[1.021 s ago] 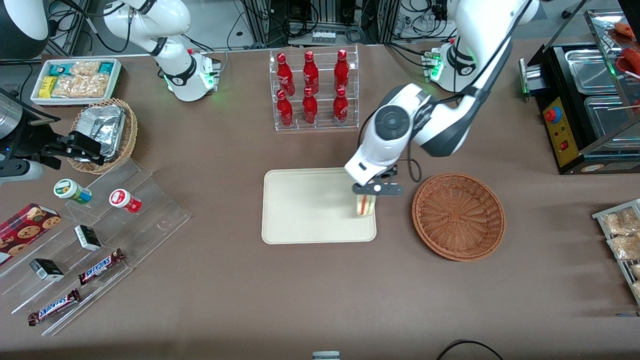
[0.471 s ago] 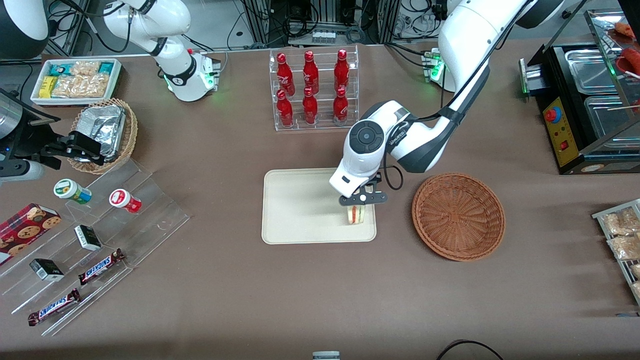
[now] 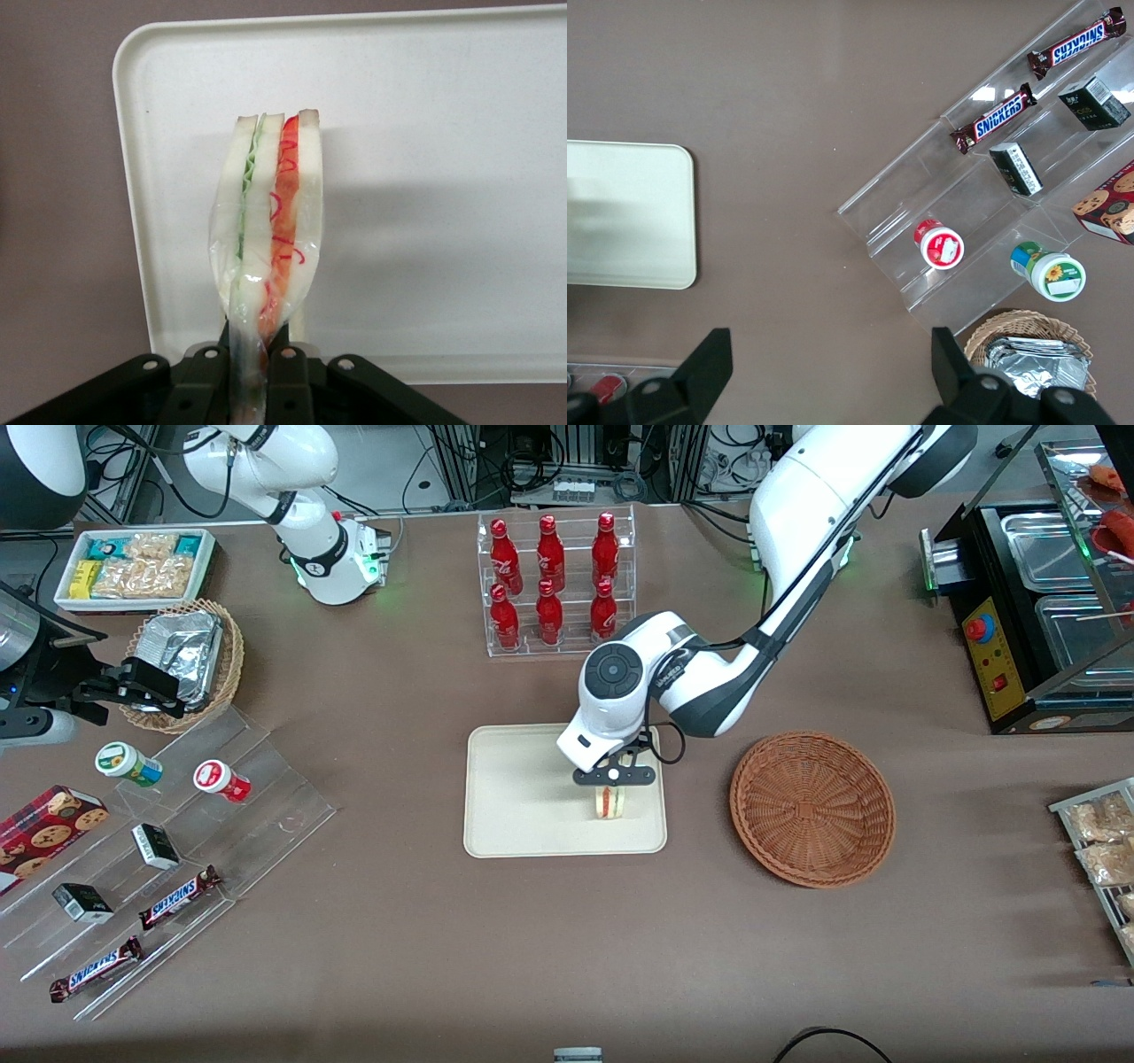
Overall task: Place sandwich from basket to tray
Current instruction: 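Lower the sandwich onto the tray with the left gripper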
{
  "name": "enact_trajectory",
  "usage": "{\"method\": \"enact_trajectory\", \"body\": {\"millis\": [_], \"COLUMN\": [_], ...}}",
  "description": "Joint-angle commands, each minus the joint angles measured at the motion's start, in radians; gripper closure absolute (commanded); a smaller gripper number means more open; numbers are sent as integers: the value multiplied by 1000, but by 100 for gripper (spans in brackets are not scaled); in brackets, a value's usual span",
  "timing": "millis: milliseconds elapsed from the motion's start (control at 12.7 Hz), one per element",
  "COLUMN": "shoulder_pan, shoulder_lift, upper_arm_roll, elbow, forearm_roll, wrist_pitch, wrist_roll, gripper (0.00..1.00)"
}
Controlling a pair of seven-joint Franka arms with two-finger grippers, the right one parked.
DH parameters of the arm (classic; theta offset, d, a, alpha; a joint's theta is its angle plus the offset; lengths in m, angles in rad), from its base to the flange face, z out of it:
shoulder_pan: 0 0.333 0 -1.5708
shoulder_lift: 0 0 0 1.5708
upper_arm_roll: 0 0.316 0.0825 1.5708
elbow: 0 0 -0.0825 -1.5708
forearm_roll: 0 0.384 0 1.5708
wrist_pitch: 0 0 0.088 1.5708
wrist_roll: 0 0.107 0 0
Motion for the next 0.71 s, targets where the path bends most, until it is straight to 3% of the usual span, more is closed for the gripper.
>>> {"method": "enact_trajectory", "body": {"millis": [0, 550, 629], "shoulder_pan": [-18, -22, -21], "shoulder_lift": [32, 78, 82], "upper_arm_roll": [3, 9, 11], "elbow": [33, 47, 47], "forearm_roll": [23, 53, 49], "wrist_pitch": [-5, 39, 39], "wrist_roll": [13, -15, -17], "gripper": [100, 100, 60]}}
